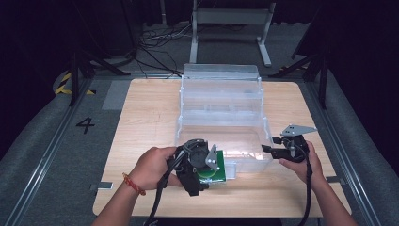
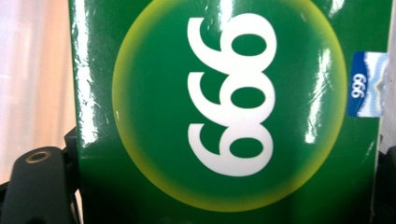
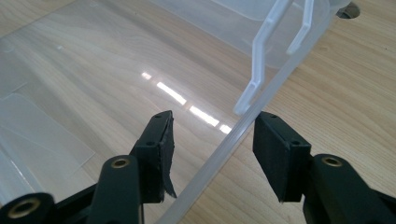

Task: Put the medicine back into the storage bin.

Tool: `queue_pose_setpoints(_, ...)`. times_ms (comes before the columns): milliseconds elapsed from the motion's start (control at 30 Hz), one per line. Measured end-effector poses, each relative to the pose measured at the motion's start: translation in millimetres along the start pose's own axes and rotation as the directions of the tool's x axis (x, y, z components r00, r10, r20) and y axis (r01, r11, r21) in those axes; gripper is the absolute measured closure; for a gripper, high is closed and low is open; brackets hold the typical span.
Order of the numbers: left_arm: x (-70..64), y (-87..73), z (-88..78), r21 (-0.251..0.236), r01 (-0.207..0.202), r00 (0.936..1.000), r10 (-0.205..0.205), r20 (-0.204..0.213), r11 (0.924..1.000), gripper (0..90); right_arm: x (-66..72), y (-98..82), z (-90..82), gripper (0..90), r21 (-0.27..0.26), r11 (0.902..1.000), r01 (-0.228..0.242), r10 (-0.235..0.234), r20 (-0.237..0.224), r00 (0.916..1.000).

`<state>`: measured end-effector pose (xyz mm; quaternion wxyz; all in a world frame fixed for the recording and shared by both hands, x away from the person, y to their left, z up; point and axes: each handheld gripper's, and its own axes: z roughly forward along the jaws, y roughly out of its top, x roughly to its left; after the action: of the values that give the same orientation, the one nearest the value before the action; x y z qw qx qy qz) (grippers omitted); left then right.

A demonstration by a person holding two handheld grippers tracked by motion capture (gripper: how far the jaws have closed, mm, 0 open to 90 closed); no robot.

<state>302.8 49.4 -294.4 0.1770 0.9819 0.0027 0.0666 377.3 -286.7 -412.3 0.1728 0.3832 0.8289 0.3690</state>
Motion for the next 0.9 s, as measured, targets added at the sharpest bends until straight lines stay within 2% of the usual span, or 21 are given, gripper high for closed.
queue_pose_setpoints(67, 8.4, 2.6, -7.8, -0.018, 0.004, 1.0000, -0.004, -0.004, 0.9998, 16.7, 1.0, 0.2, -0.3, 49.1, 0.002, 1.0000, -0.004, 0.004, 0.001, 1.0000)
queue_pose_setpoints(133, 11.6, 3.8, -9.8, -0.016, 0.009, 0.9999, -0.010, -0.011, 0.9998, 16.7, 1.5, 0.3, -0.2, 49.1, 0.001, 1.0000, -0.001, 0.001, 0.001, 1.0000)
queue_pose_setpoints(167, 18.6, 5.6, -12.3, -0.015, 0.016, 0.9997, -0.016, -0.016, 0.9998, 16.7, 1.6, 0.3, -0.2, 49.1, 0.001, 1.0000, 0.001, -0.001, 0.001, 1.0000)
queue_pose_setpoints(200, 18.6, 5.6, -12.3, -0.015, 0.016, 0.9997, -0.016, -0.016, 0.9998, 16.7, 1.9, 0.3, -0.2, 49.1, 0.001, 1.0000, 0.003, -0.003, 0.001, 1.0000)
queue_pose_setpoints(233, 25.9, 7.1, -12.6, -0.009, 0.021, 0.9996, -0.022, -0.017, 0.9997, 16.7, 2.2, 0.4, -0.2, 49.1, 0.001, 1.0000, 0.003, -0.003, 0.001, 1.0000)
queue_pose_setpoints(300, 29.4, 7.7, -11.9, -0.006, 0.020, 0.9996, -0.020, -0.021, 0.9998, 16.7, 2.4, 0.4, -0.2, 49.0, 0.001, 1.0000, 0.004, -0.004, 0.001, 1.0000)
queue_pose_setpoints(400, 41.4, 7.9, -8.6, 0.002, 0.033, 0.9991, -0.033, -0.026, 0.9994, 16.7, 2.7, 0.3, 0.2, 48.8, -0.001, 1.0000, 0.007, -0.007, -0.004, 1.0000)
queue_pose_setpoints(433, 49.7, 6.6, -6.7, 0.005, 0.040, 0.9991, -0.039, -0.018, 0.9992, 16.7, 3.0, 0.5, 0.3, 48.8, -0.001, 0.9999, 0.011, -0.011, -0.008, 0.9999)
queue_pose_setpoints(500, 52.4, 6.0, -5.5, 0.005, 0.046, 0.9988, -0.046, -0.015, 0.9989, 16.7, 3.2, 0.4, 0.4, 48.8, -0.002, 0.9999, 0.012, -0.012, -0.010, 0.9999)
queue_pose_setpoints(633, 64.4, 2.1, 0.9, 0.021, 0.006, 1.0000, -0.006, 0.000, 0.9997, 16.8, 3.5, 0.4, 0.6, 48.8, -0.004, 0.9999, 0.012, -0.012, -0.016, 0.9998)
queue_pose_setpoints(700, 69.8, 0.2, 3.4, 0.025, 0.013, 0.9999, -0.012, -0.007, 0.9996, 16.7, 3.6, 0.3, 0.7, 48.8, -0.006, 0.9999, 0.013, -0.013, -0.018, 0.9997)
queue_pose_setpoints(800, 75.9, -2.5, 6.0, 0.019, -0.013, 0.9999, 0.014, -0.009, 0.9997, 16.6, 3.9, 0.3, 0.7, 48.7, -0.007, 0.9999, 0.014, -0.015, -0.021, 0.9997)
queue_pose_setpoints(900, 83.8, -5.5, 7.5, 0.024, -0.006, 0.9998, 0.007, -0.021, 0.9997, 16.6, 4.3, 0.4, 0.6, 48.7, -0.003, 0.9998, 0.019, -0.019, -0.022, 0.9996)
